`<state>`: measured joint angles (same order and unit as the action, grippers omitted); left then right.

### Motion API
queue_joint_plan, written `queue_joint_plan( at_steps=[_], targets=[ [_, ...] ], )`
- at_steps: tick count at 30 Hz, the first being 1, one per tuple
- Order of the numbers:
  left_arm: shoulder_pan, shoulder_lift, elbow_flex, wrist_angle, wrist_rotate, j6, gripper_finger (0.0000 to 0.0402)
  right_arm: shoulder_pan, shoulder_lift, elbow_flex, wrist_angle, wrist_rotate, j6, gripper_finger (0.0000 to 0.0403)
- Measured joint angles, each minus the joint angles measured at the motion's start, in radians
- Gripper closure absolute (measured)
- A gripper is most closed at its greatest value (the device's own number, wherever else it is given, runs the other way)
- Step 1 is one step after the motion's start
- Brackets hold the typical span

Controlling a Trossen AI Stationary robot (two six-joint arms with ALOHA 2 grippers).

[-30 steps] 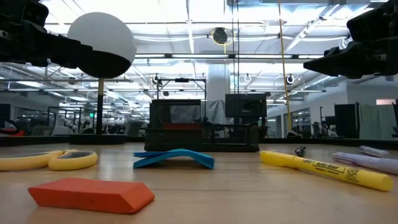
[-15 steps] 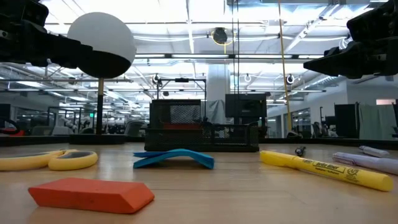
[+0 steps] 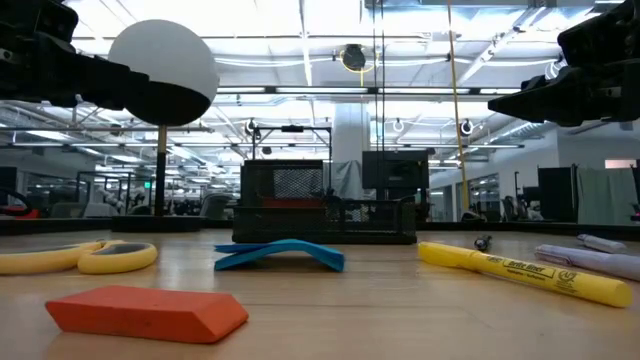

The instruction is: Pick and place office supplies into organizer

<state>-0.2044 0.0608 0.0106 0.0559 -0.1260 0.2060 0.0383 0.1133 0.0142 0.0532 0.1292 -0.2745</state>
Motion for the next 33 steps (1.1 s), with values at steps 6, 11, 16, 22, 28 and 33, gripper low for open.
queue_joint_plan(
  at_steps=[6, 11, 16, 22, 28, 33],
  targets=[
    [0.000, 0.000, 0.000, 0.004, -0.007, -0.002, 0.0231, 0.000, 0.000, 0.000, 0.005, 0.003, -0.112, 0.0303],
    [0.000, 0.000, 0.000, 0.043, -0.007, -0.001, 0.0231, 0.000, 0.000, 0.000, 0.067, 0.004, -0.347, 0.0303],
    [0.000, 0.000, 0.000, 0.091, -0.007, -0.028, 0.0231, 0.000, 0.000, 0.000, 0.119, 0.002, -0.419, 0.0303],
    [-0.001, 0.000, 0.000, 0.177, -0.051, -0.117, 0.0231, 0.000, 0.000, 0.000, 0.252, 0.001, -0.456, 0.0303],
    [0.000, 0.000, 0.000, 0.264, -0.038, -0.072, 0.0231, 0.000, 0.000, 0.000, 0.551, 0.005, -0.376, 0.0303],
    [0.000, 0.000, 0.000, 0.335, -0.125, 0.065, 0.0231, 0.001, 0.000, 0.000, 0.628, 0.000, -0.254, 0.0303]
  ],
)
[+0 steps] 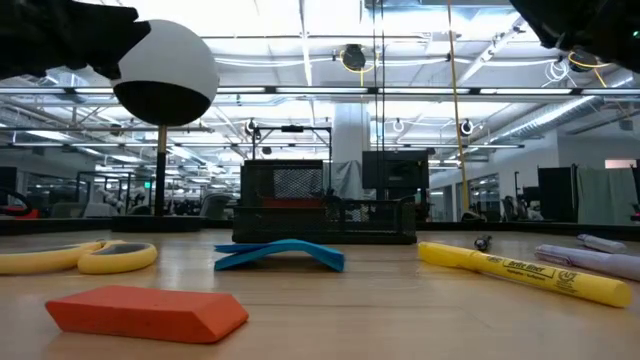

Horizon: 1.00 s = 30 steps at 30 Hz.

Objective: Pick and place office supplies into organizer
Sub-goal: Put the violet marker pen into the desk organizer

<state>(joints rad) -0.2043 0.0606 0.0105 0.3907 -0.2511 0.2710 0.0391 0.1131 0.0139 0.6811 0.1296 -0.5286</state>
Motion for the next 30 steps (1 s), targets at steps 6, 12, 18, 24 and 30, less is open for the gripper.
queue_joint_plan(
  at_steps=[6, 12, 18, 24, 30],
  targets=[
    [0.000, 0.000, 0.000, 0.142, -0.094, 0.013, 0.0231, 0.000, 0.000, 0.016, 0.058, 0.003, -0.007, 0.0303],
    [0.001, 0.000, 0.000, 0.215, -0.092, 0.017, 0.0231, 0.000, 0.023, 0.172, -0.297, 0.009, -0.020, 0.0303],
    [0.001, 0.000, 0.000, 0.209, -0.092, 0.046, 0.0231, 0.000, 0.147, 0.362, -0.596, 0.051, 0.020, 0.0303],
    [0.001, 0.000, 0.000, 0.184, -0.092, -0.006, 0.0231, 0.000, 0.332, 0.502, -0.818, 0.058, 0.057, 0.0303],
    [0.001, 0.000, 0.000, 0.173, -0.096, -0.013, 0.0231, 0.000, 0.514, 0.645, -1.094, 0.058, 0.118, 0.0303]
  ],
)
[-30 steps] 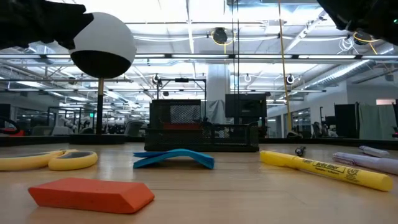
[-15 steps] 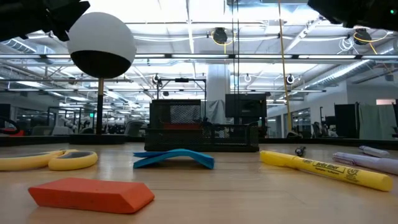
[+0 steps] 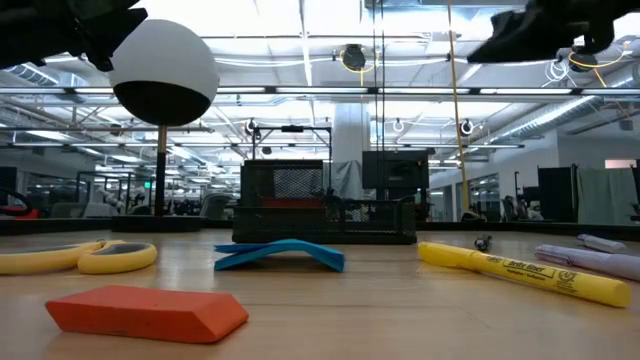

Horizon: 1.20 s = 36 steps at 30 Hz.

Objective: Pick and place office supplies into organizer
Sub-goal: Put the violet marker pen into the desk organizer

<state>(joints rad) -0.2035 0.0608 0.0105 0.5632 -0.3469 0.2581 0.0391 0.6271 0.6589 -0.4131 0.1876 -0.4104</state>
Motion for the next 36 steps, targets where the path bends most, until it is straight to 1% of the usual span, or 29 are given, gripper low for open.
queue_joint_plan(
  at_steps=[3, 6, 11, 15, 21, 26, 30, 34, 36],
  targets=[
    [0.000, 0.000, 0.000, 0.000, -0.003, -0.002, 0.0231, 0.000, 0.075, 0.048, -0.114, -0.003, 0.017, 0.0302],
    [0.000, 0.000, 0.000, 0.000, -0.003, -0.002, 0.0231, 0.002, 0.131, 0.085, -0.184, -0.007, 0.011, 0.0302],
    [0.000, 0.000, 0.000, 0.000, -0.003, -0.002, 0.0231, 0.002, 0.225, 0.145, -0.363, -0.008, 0.012, 0.0302],
    [0.000, 0.000, 0.000, -0.005, -0.003, -0.002, 0.0231, 0.002, 0.292, 0.169, -0.451, -0.030, 0.023, 0.0302],
    [0.000, 0.000, 0.000, -0.013, -0.004, -0.002, 0.0231, 0.038, 0.378, 0.171, -0.507, -0.058, -0.032, 0.0294],
    [0.000, 0.000, 0.000, -0.015, -0.007, -0.007, 0.0231, 0.111, 0.440, 0.171, -0.514, -0.058, -0.047, 0.0256],
    [0.000, 0.000, 0.000, -0.024, -0.032, -0.019, 0.0231, 0.175, 0.471, 0.171, -0.515, -0.052, -0.036, 0.0223],
    [0.000, 0.000, 0.000, -0.033, -0.048, -0.037, 0.0231, 0.233, 0.501, 0.171, -0.525, -0.004, -0.001, 0.0207],
    [0.000, 0.000, 0.000, -0.036, -0.048, -0.037, 0.0231, 0.258, 0.518, 0.171, -0.529, -0.002, 0.003, 0.0205]
  ],
)
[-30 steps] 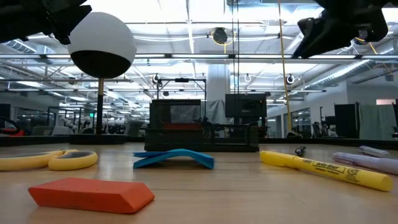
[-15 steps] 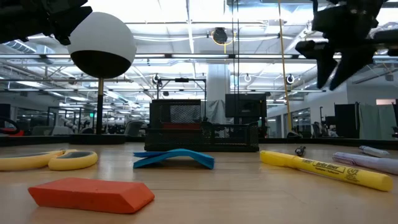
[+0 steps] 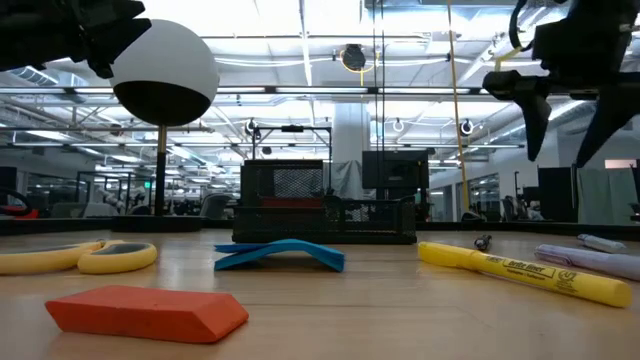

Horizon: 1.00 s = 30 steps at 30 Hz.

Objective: Pick and place office supplies into organizer
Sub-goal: Put the violet marker pen into the desk organizer

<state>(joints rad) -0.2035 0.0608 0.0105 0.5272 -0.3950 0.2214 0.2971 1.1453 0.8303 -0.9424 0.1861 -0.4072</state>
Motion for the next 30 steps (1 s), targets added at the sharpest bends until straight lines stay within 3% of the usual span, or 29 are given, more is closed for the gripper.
queue_joint_plan(
  at_steps=[15, 30],
  targets=[
    [0.000, 0.000, 0.000, -0.001, 0.000, -0.020, 0.0231, 0.067, 0.161, -0.001, -0.024, -0.007, 0.040, 0.0218],
    [-0.001, 0.000, 0.000, -0.002, 0.000, -0.021, 0.0231, 0.072, 0.179, -0.088, 0.103, -0.063, 0.055, 0.0222]
  ],
)
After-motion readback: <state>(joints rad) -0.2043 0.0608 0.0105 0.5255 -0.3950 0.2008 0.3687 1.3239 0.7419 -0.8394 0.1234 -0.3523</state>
